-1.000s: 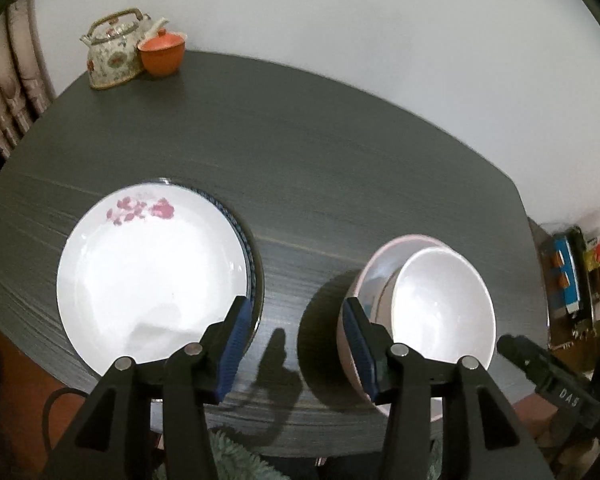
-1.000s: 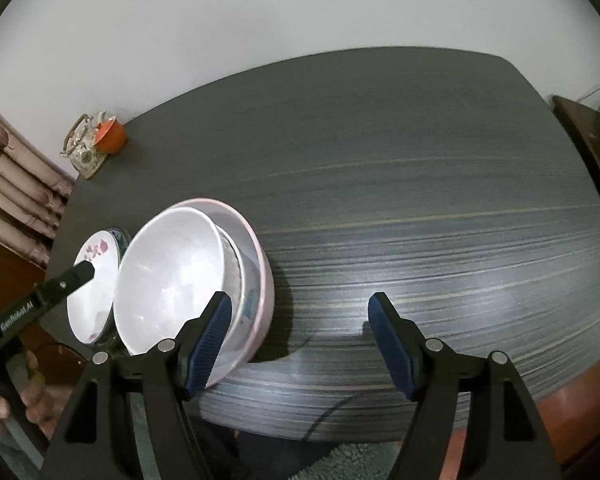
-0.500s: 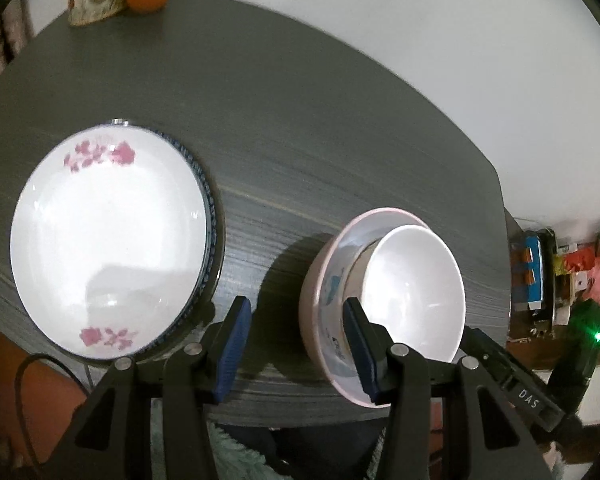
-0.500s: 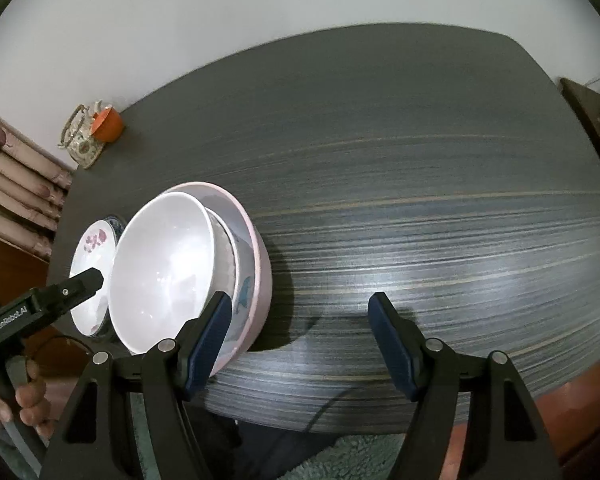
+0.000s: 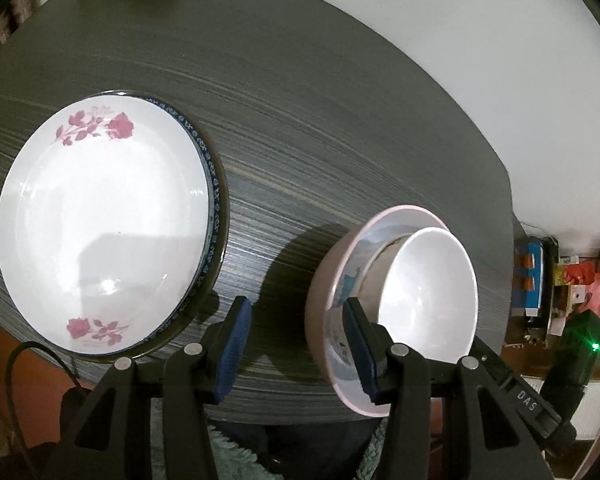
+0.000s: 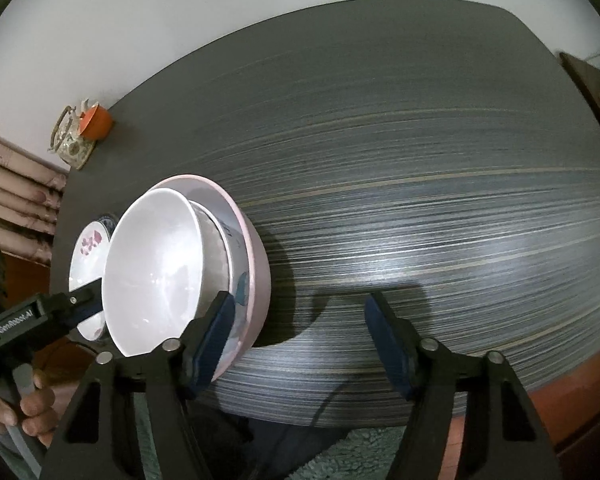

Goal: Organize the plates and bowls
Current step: 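Move both grippers to the pink-rimmed bowl's rim and close them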

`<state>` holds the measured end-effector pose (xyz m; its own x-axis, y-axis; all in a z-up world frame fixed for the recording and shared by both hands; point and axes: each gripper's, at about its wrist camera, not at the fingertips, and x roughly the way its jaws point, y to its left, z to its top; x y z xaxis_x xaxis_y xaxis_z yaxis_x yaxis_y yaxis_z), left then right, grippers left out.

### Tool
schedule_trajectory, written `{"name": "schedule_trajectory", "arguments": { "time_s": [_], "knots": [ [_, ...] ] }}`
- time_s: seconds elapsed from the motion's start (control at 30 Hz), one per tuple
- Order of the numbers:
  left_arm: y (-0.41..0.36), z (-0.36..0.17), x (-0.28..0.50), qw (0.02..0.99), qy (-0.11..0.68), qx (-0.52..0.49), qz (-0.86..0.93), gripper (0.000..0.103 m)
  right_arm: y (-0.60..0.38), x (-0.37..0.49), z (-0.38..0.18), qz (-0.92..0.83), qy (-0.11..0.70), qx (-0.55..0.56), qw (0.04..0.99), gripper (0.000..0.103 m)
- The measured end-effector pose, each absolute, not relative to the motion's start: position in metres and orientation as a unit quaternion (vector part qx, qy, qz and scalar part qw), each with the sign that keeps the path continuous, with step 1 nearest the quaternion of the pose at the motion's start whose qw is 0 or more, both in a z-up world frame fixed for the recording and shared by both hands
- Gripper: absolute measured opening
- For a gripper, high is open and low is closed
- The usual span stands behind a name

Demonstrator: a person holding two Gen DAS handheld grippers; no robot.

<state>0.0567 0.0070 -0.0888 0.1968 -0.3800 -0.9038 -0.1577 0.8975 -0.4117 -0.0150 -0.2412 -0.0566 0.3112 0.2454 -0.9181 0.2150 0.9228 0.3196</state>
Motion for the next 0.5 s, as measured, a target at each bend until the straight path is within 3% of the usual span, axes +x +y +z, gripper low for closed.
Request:
{"name": "schedule_trajectory", "arguments": {
  "time_s": [0.27,0.5],
  "knots": [
    [0.003,-0.097,0.06,0.743,0.634,-0.203,-0.068,0.046,-0.244,-0.01,-0.061,0.008,0.593,0.21,0.778,0.049],
    [-0.006,-0.102,0.065,0.737,0.643,-0.197,-0.073,0.032,-0.238,-0.001,-0.066,0.007,0.601,0.206,0.772,0.041]
  ]
}}
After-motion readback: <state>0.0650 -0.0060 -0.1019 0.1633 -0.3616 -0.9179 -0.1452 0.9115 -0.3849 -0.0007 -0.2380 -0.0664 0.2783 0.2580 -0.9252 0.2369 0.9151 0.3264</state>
